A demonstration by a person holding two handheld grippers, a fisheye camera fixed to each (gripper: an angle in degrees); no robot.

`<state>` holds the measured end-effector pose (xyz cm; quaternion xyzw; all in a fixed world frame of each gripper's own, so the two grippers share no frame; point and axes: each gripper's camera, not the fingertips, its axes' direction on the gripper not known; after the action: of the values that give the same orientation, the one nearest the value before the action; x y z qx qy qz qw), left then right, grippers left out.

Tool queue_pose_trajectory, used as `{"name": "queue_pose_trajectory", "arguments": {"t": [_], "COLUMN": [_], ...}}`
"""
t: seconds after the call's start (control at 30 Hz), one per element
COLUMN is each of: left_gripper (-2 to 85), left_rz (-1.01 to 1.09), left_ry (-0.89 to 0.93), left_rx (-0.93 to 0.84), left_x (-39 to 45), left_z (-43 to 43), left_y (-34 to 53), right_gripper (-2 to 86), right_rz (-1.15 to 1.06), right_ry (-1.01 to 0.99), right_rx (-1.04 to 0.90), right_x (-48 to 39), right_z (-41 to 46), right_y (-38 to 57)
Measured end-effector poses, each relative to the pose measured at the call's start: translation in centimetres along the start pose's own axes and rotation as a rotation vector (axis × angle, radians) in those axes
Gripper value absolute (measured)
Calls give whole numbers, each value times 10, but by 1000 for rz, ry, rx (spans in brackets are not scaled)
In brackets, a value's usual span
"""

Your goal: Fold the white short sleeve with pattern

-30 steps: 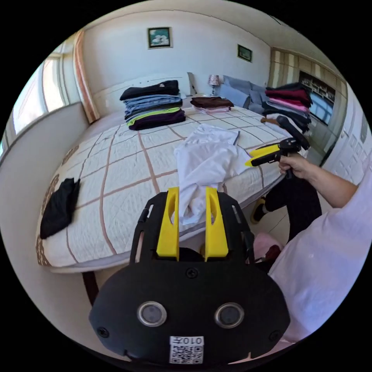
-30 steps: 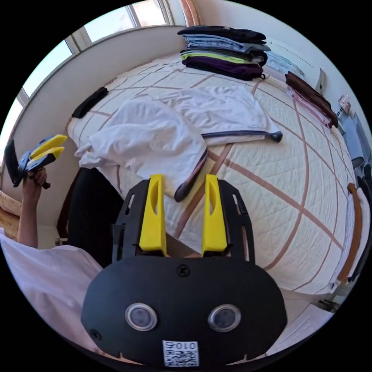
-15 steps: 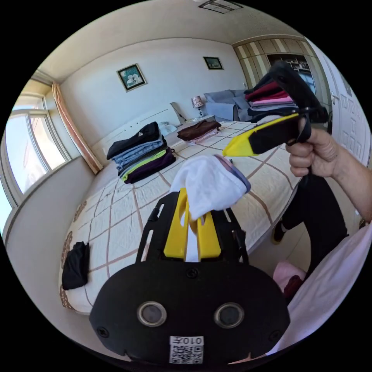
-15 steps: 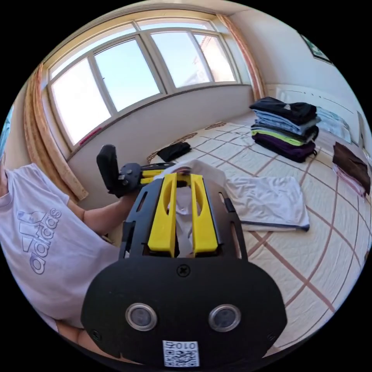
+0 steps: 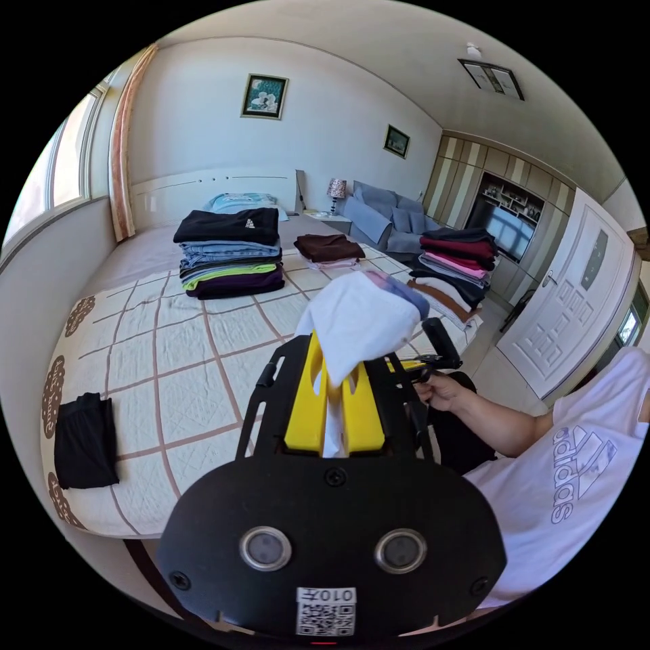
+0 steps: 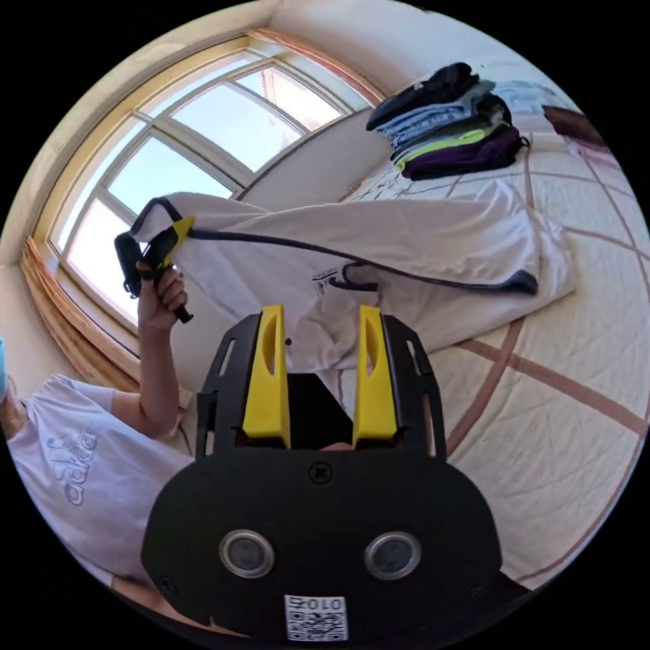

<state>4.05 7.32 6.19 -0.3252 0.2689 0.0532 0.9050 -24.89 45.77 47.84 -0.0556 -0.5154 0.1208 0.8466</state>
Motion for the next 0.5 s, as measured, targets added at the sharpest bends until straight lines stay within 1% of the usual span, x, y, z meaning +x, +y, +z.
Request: {"name": "queue_pose_trajectory", "arguments": {"t": [0.07, 0.1, 0.17, 0.2, 0.27, 0.4, 0.47, 0.5], "left_gripper": [6, 6, 7, 7, 7, 9, 10, 12], "left_rz": [16, 31, 50, 64, 69, 61, 38, 14], "left_ry": [-2, -4, 5, 12, 18, 11, 10, 24], "left_rx": [12, 18, 24, 30, 34, 75, 94, 100], "left_x": [20, 34, 53, 64, 78, 98, 96, 91], "left_z": [-9, -15, -21, -24, -28, -44, -48, -50], "left_y": [-5, -9, -13, -16, -19, -27, -32, -37], "right_gripper": [161, 166, 172, 171, 162, 123, 72, 62], "right_rz": [83, 98, 218, 246, 377, 532, 553, 546], "right_ry": [-185, -238, -420, -450, -540, -559, -512, -506], "right_rx": [57, 78, 145, 170, 257, 382, 370, 370], "right_x": [31, 38, 72, 81, 116, 152, 156, 155], "right_z": [-4, -6, -7, -8, -13, -29, -40, -43], "right_y": [-6, -8, -17, -18, -23, -20, -26, -29]}}
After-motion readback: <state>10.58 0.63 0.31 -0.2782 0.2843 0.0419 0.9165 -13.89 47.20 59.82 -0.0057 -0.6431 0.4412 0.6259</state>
